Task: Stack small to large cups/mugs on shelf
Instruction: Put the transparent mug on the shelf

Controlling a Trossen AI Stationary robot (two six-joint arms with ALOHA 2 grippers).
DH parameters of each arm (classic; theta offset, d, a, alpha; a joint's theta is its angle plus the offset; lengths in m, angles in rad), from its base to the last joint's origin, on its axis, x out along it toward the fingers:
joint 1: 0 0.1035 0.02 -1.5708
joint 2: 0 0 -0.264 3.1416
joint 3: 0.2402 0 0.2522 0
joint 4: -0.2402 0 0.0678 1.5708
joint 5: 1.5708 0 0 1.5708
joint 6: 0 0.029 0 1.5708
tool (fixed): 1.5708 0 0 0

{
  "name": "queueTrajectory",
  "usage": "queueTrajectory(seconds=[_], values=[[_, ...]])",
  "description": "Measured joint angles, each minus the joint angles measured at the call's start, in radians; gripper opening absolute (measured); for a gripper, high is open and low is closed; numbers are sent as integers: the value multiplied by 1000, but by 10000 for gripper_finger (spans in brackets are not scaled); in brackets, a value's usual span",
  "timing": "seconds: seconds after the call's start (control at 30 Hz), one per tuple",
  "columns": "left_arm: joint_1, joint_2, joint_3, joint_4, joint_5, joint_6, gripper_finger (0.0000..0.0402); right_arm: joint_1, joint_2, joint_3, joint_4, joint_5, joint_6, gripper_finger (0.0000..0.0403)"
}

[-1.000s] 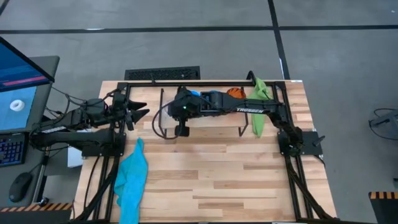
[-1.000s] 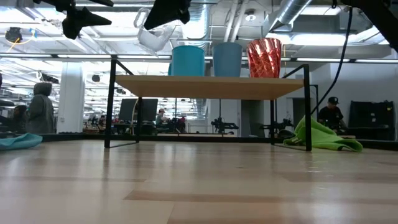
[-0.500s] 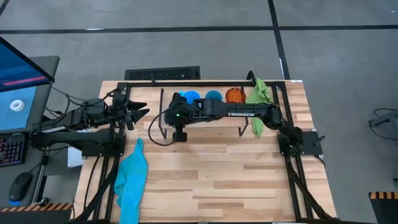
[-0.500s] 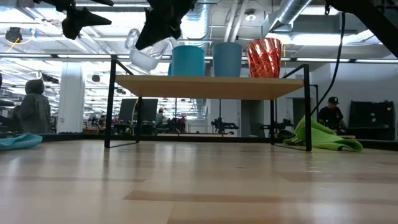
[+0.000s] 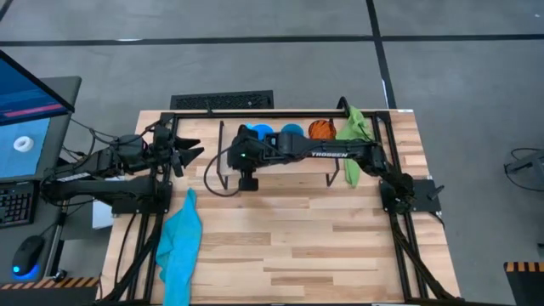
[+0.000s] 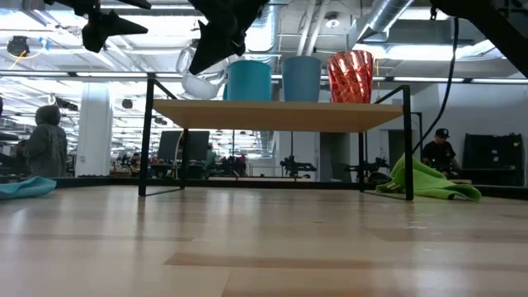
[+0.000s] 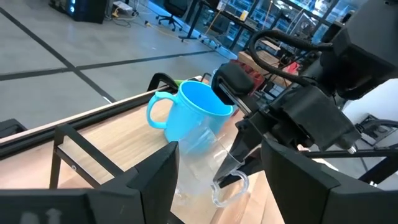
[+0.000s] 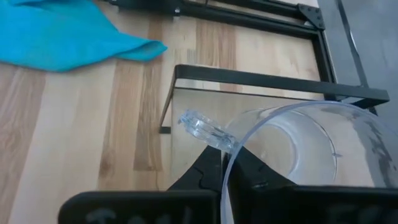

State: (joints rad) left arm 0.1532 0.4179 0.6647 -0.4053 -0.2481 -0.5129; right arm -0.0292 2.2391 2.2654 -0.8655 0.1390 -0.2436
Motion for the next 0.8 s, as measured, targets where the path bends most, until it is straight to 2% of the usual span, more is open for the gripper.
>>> queueTrajectory(seconds=[0.8], values=[[0,0,0,0,0,-11,220,-27,0,1,38,-3,8,45]])
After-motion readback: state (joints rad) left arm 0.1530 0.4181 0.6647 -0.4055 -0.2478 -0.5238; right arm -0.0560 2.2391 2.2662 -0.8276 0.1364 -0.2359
